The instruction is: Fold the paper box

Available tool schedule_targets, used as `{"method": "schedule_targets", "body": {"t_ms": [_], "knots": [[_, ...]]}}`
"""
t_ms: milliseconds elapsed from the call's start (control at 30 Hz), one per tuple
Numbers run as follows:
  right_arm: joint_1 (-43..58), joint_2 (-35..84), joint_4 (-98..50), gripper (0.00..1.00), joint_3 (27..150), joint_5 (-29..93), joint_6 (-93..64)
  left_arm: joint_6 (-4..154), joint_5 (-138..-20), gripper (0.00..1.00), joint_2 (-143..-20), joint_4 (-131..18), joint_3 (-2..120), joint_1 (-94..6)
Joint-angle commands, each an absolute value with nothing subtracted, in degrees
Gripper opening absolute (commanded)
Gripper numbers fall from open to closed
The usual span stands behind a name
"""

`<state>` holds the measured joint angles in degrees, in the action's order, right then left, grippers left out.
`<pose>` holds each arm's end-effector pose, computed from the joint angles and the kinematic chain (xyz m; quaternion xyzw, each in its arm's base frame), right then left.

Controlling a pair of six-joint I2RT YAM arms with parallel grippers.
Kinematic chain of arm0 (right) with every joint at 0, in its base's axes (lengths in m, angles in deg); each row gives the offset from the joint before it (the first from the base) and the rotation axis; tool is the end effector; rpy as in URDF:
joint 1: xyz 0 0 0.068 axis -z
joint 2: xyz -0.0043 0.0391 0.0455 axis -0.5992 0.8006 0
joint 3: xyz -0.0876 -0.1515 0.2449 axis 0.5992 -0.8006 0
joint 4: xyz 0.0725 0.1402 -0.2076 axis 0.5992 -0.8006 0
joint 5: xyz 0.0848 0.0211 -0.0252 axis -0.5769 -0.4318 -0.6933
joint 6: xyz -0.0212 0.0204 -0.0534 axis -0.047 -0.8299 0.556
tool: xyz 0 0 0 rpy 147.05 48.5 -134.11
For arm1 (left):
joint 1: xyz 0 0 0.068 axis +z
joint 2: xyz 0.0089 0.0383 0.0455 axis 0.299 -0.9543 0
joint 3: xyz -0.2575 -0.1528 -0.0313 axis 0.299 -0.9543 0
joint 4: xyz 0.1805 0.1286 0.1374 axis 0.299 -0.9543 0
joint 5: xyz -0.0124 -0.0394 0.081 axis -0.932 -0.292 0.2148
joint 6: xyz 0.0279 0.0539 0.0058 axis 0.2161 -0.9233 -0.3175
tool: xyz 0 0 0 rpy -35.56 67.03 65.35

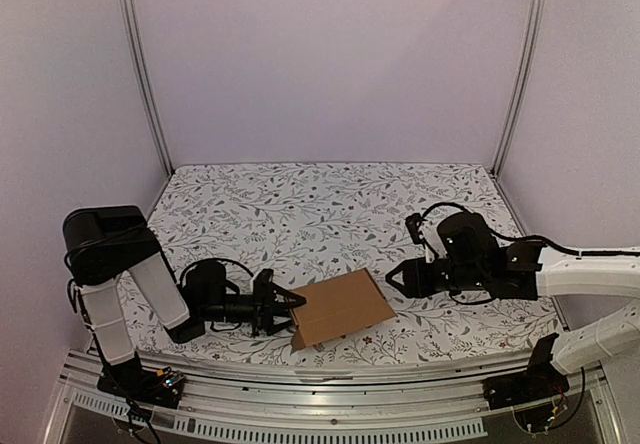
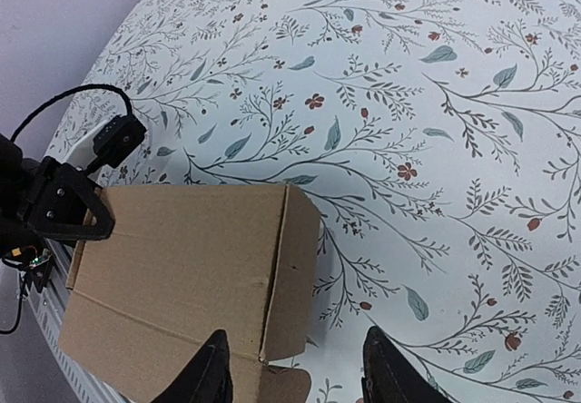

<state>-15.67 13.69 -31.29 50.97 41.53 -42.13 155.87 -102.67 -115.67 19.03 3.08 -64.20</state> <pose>0.1547 0.1988 0.2334 -0.1356 0.8964 0.2782 0.3172 0.1689 -0.2150 0.1113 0.1491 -0.7713 0.6188 0.0043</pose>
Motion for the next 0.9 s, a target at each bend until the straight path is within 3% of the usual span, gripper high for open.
{"method": "schedule_targets", "body": {"t_ms": [0, 533, 867], "knots": [[-15.76, 9.29, -37.17, 0.50, 53.22, 40.28, -34.16, 153.80, -104.20, 0.37, -111.19, 15.94, 5.01, -63.63], [-22.88, -1.96, -44.20, 0.61, 59.89, 36.19, -11.06, 157.62, -107.04, 0.45, -105.57, 9.83, 6.75, -63.63], [-26.31, -1.27, -49.51, 0.85, 64.87, 34.76, 6.55, 150.24, -109.41, 0.50, -89.61, -13.17, 8.85, -62.36]]}}
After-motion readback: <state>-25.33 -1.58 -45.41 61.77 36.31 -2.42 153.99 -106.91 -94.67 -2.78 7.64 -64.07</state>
